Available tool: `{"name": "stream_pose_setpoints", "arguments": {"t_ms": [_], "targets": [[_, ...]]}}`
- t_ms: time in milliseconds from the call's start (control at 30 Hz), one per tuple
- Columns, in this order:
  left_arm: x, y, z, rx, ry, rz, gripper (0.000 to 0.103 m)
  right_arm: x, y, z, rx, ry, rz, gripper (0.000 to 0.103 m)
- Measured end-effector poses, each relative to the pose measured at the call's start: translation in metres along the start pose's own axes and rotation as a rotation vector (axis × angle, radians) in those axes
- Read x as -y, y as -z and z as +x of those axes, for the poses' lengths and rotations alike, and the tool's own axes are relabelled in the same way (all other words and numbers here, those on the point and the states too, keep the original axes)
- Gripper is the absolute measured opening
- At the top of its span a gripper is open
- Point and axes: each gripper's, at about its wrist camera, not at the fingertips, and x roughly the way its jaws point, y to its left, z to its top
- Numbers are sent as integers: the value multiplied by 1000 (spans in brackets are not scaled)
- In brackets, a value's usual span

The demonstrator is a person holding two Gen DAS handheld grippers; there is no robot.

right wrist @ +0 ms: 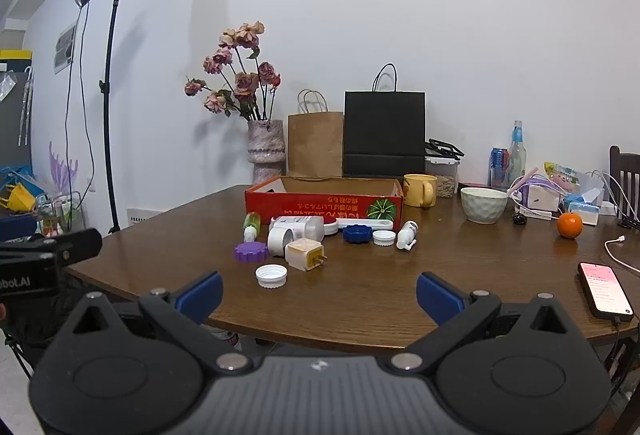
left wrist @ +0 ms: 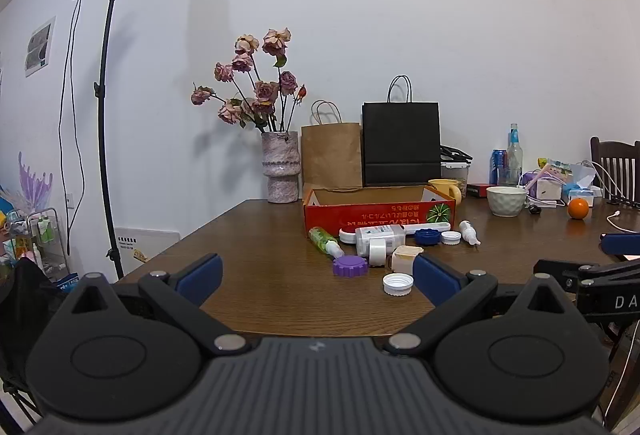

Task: Organize rigid objects

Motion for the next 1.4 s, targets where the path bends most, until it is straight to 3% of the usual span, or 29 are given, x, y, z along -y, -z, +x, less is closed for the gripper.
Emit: {"name": "stream_pose_setpoints", "arguments": {"t_ms": [1400], "targets": [[-1,-1,-2,3,-1,3,103,-4,-1,-2,1,0,-8,103]]}}
